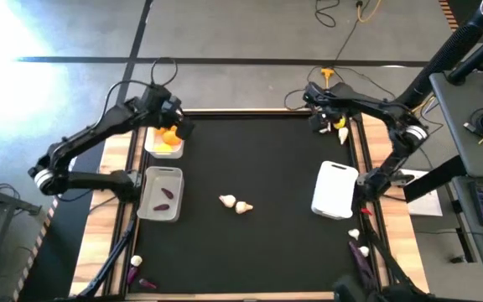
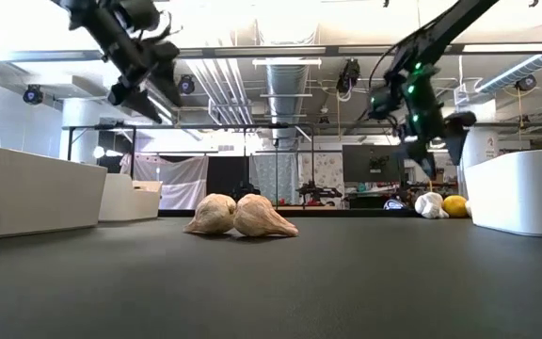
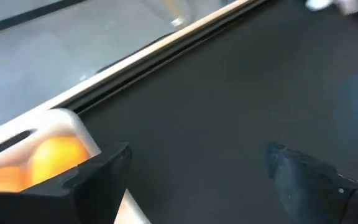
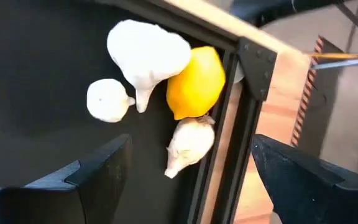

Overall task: Sort produce into baskets
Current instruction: Put the yellow lemon into the top white bin

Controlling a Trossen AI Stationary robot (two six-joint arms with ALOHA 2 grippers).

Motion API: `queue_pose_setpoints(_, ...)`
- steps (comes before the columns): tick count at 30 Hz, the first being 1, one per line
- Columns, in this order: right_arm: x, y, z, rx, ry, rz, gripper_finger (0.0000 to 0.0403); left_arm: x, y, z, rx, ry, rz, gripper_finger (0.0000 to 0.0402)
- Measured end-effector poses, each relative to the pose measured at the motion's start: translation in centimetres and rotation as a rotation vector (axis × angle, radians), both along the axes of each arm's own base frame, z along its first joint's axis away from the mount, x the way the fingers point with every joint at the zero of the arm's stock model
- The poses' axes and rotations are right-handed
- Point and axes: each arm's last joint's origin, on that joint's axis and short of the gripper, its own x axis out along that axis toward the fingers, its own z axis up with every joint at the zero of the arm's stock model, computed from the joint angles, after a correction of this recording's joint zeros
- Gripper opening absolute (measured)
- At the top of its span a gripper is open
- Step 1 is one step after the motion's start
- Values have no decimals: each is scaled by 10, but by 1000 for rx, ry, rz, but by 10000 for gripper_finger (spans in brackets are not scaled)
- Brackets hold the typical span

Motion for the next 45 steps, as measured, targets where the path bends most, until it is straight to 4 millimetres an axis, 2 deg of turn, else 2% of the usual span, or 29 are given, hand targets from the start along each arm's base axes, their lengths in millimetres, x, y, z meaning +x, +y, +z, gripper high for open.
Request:
queue_pose_setpoints(6,-7,-23,-30,31,80,-103,317,0,-24,2,-6,-62,-29,343)
queue_pose_setpoints(11,-2,-31,-40,-26,127,-165,287,-6,-36,4,-4,-95,-36,343)
queue_pose_setpoints(16,-5,-38,-55,3,158,-209,257,-14,-42,2,-4,-99,-34,343)
queue_pose_setpoints(20,-3,-42,-61,-28,179,-232,240,-23,-48,4,-16,-83,-34,343)
queue_pose_setpoints(24,-5,-50,-67,-8,126,-263,227,-32,-55,8,-8,-94,-35,343)
queue_pose_setpoints(33,-6,-54,-76,-9,110,-292,224,-45,-63,14,14,-112,-21,343)
queue_pose_setpoints(38,-7,-46,-78,37,101,-364,224,-46,-64,14,20,-109,-27,343)
queue_pose_setpoints(42,-5,-40,-69,-13,64,-366,231,-46,-64,15,36,-101,-39,343)
queue_pose_setpoints(45,-7,-40,-70,-27,50,-405,246,-46,-64,15,38,-97,-42,343)
